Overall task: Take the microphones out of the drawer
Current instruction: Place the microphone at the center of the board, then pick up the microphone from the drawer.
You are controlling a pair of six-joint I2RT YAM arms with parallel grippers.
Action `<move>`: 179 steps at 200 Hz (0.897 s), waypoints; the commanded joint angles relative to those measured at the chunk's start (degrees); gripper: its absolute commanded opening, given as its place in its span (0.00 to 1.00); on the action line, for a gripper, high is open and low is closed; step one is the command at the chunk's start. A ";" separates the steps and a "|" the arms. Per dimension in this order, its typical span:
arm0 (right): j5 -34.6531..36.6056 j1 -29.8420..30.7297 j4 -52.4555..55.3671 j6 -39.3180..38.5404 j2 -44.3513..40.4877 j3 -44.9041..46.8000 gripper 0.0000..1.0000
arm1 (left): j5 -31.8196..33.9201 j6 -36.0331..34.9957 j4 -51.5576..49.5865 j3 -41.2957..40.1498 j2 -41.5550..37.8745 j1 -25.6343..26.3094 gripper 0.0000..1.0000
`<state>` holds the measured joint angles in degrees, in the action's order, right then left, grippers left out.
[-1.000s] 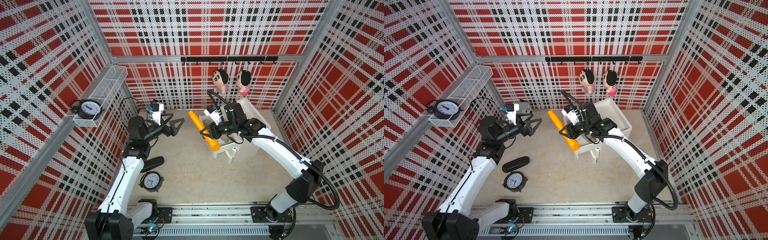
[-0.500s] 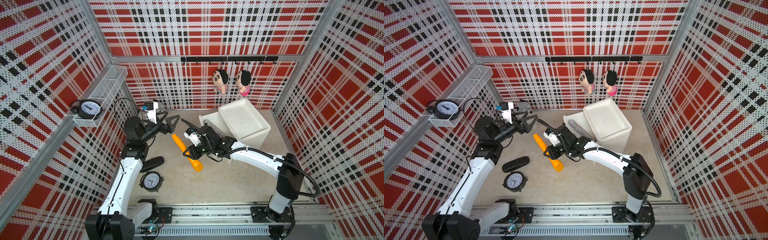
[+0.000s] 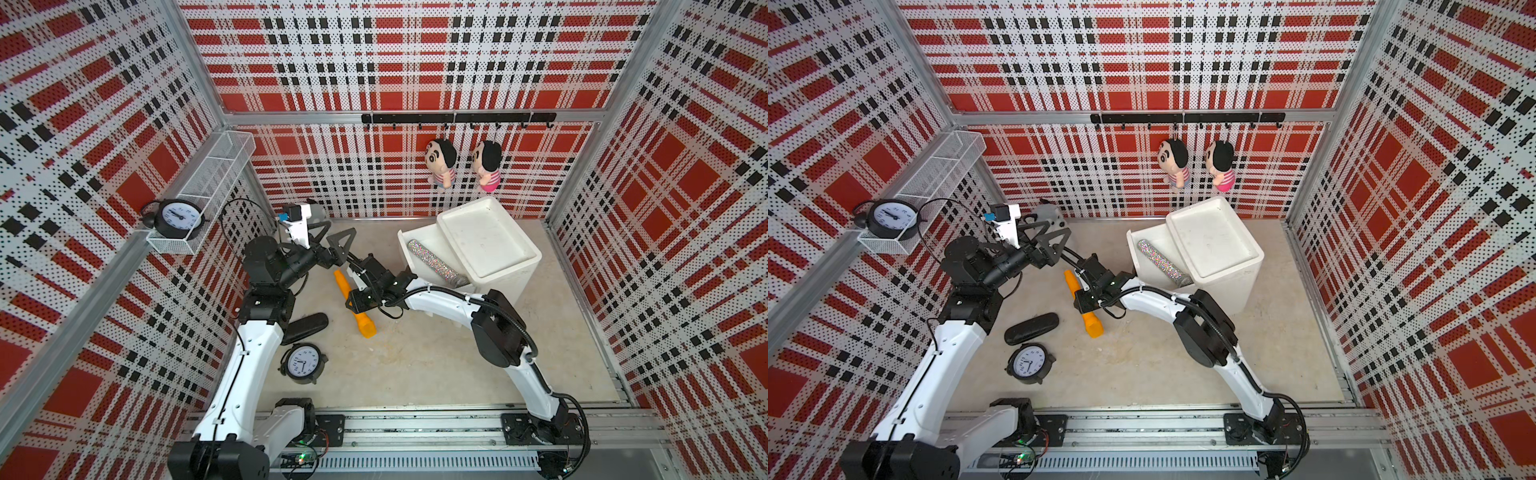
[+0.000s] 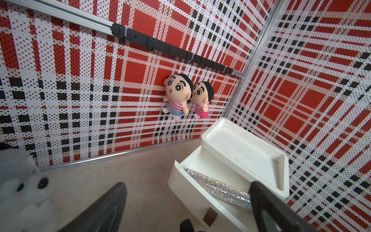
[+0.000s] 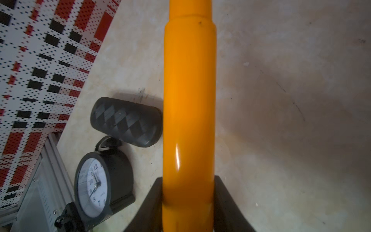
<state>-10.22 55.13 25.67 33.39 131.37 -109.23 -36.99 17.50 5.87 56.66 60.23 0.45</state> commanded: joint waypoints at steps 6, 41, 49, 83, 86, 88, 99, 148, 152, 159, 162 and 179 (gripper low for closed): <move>1.33 0.40 1.32 2.13 3.34 -3.14 0.00 | 0.98 -1.75 -1.36 0.48 -0.93 0.52 0.98; 1.58 0.37 5.11 1.51 7.92 -7.83 0.00 | 1.33 -1.94 -1.56 0.33 -1.07 0.78 0.98; 2.28 0.38 6.17 1.22 8.64 -8.66 0.00 | 1.33 -1.94 -1.56 0.32 -0.98 0.84 0.98; 4.28 0.40 8.72 0.53 9.75 -9.95 0.27 | 0.98 -1.72 -1.31 0.44 -0.81 0.82 0.98; 4.46 0.37 8.75 0.54 9.73 -9.91 0.29 | 0.96 -1.76 -1.30 0.46 -0.86 0.83 0.98; 4.51 0.40 8.84 0.47 9.81 -9.89 0.31 | 0.96 -1.72 -1.30 0.44 -0.85 0.84 0.98; 4.70 0.36 8.93 0.45 9.95 -9.90 0.42 | 0.96 -1.68 -1.30 0.50 -0.81 0.91 0.98; 3.88 0.41 8.85 -0.33 9.79 -10.27 0.69 | 0.61 -1.54 -0.87 0.36 -0.94 0.96 0.98; 4.02 0.37 8.87 -0.43 9.70 -10.26 0.70 | 0.61 -1.50 -0.86 0.38 -0.90 0.96 0.98; 4.29 0.41 8.88 -0.64 9.48 -10.27 0.71 | 0.62 -1.48 -0.91 0.35 -0.88 0.96 0.98; 4.30 0.40 8.84 -0.74 9.39 -10.29 0.71 | 0.62 -1.42 -0.80 0.30 -0.89 0.96 0.98; 4.39 0.24 8.88 -1.22 8.78 -10.53 0.73 | 0.61 -1.26 -0.68 0.37 -0.90 1.05 0.98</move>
<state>-6.68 55.13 33.65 32.88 140.27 -117.69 -35.99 16.34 4.49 56.66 60.23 1.08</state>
